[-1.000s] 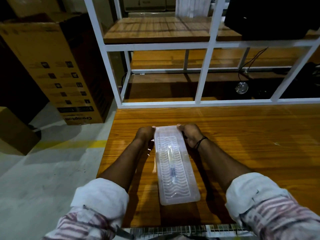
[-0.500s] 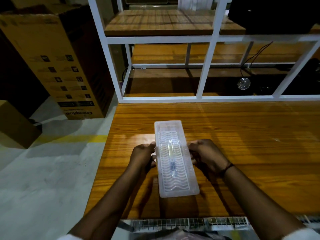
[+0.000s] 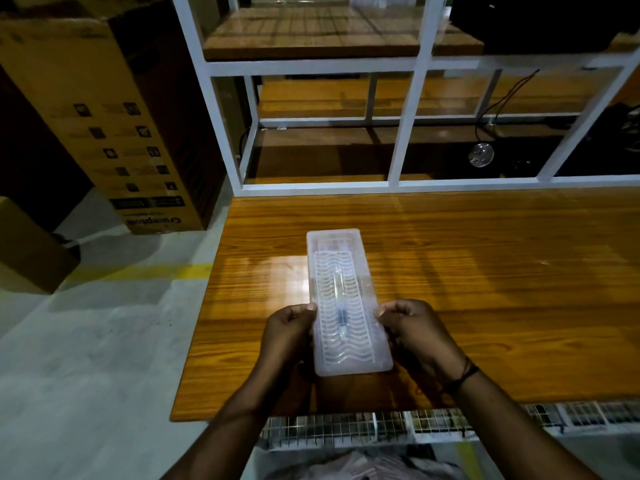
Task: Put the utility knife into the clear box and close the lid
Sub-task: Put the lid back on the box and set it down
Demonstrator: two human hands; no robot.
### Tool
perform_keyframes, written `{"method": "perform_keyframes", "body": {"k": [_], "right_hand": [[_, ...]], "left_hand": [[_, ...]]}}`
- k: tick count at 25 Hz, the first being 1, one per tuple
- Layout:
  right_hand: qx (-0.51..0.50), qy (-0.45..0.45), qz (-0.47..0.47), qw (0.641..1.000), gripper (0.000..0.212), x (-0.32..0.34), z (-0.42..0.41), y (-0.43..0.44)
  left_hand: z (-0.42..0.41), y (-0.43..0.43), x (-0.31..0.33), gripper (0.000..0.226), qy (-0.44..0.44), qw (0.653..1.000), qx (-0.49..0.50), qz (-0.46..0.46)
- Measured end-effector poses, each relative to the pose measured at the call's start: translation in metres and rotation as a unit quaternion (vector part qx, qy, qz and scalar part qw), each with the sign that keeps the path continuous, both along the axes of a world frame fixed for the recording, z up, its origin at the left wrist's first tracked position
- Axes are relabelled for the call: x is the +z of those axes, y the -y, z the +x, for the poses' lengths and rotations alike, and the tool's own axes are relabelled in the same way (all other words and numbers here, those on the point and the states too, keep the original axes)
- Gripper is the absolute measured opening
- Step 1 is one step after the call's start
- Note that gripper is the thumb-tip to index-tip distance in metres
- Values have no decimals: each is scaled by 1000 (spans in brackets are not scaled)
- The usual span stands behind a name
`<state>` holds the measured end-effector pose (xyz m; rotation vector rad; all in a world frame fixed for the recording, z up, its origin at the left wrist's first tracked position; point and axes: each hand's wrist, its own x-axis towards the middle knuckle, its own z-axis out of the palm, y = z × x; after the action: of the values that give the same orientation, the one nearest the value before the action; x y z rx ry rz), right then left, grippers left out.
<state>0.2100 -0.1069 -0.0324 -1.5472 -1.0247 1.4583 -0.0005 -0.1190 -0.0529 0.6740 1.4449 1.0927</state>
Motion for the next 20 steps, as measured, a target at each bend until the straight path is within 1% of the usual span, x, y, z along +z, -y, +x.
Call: {"method": "perform_keyframes", "body": {"k": [2,5,7,9,11,12,13,15,16,17,20], "right_hand": [[1,-5,9,1000,17,-2,-2,1],[-1,-20,4,1000,18,-6,-3,1],[-9,-44,-9,999,20,-8,-3,2],[-15,-69,-24,997,21,-11,-3,1],[-19,-82,-32,996,18,-14,-4,1],[-24,-87,-32,995,16,-15,-4,2],[-31,-92,-31,995,15,-17,-4,2],[-35,-97,-30,994,16,-16,-3,4],[-31,-95,-30,995,15,-15,-2,6],[-28,-90,-32,995,15,-13,-3,7],[-33,-60,-33,997,12,-7,-7,11]], "left_hand": [[-2,-4,-6,29,10,1000,7,-7],[-5,-3,-13,52,73,997,8,-21],[-6,-3,-14,59,106,994,10,-35],[-7,-6,-16,68,121,992,-2,-33],[-8,-8,-26,84,133,991,-14,-26],[-9,-10,-32,87,132,990,-22,-30],[-10,-11,-30,81,131,991,-24,-31],[-10,-9,-18,49,110,993,-23,-34],[-10,-8,-13,36,95,994,-33,-31],[-10,-7,-10,31,79,995,-46,-26],[-10,0,-7,36,33,997,-73,-11]]}}
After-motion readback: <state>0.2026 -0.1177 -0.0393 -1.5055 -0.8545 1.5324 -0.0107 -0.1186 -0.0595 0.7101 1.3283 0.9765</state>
